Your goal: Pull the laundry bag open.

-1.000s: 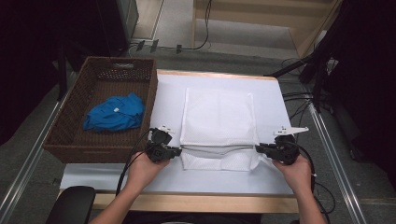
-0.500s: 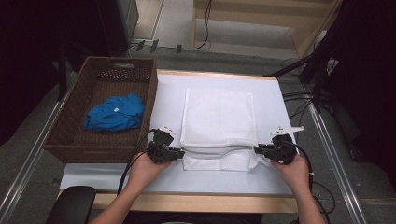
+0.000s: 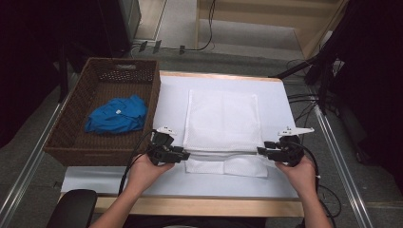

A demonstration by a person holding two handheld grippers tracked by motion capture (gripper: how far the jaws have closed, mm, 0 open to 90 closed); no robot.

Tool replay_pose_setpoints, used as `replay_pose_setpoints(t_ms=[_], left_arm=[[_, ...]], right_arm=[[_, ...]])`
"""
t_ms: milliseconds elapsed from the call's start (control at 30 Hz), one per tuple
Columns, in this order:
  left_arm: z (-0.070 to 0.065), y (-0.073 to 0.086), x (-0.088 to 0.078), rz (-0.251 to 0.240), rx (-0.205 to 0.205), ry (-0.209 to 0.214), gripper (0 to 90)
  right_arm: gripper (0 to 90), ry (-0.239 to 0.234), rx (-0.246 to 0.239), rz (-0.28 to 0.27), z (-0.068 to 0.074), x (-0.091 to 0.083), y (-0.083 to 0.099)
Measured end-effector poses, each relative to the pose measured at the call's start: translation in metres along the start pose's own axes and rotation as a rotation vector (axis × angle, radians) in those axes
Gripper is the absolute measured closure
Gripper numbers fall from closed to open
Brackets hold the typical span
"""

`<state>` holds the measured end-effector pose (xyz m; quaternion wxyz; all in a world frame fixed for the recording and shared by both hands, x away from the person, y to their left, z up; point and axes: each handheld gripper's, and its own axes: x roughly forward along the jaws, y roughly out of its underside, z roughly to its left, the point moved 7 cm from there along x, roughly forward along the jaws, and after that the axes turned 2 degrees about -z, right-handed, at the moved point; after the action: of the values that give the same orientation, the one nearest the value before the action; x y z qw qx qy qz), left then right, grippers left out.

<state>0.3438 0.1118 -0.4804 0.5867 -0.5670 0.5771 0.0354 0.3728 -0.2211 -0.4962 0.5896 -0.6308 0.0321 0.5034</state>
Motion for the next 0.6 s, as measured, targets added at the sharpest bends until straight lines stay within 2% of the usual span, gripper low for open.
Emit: replay_pose_setpoints(t_ms=[133, 233, 367, 600], left_arm=[[-0.003, -0.002, -0.001, -0.012, 0.002, 0.012, 53.7], [-0.007, -0.002, -0.001, -0.006, 0.021, 0.011, 52.9], [-0.011, -0.003, -0.004, -0.004, 0.042, 0.022, 51.8], [-0.015, -0.007, -0.016, -0.022, 0.053, 0.03, 47.1]], right_arm=[[52.6, 0.004, -0.001, -0.015, 0.001, -0.002, -0.004], [51.5, 0.007, 0.007, -0.03, 0.003, -0.004, -0.006], [49.9, 0.001, -0.005, -0.04, 0.008, -0.003, -0.01], [48.2, -0.013, -0.027, -0.03, 0.014, 0.002, -0.014]])
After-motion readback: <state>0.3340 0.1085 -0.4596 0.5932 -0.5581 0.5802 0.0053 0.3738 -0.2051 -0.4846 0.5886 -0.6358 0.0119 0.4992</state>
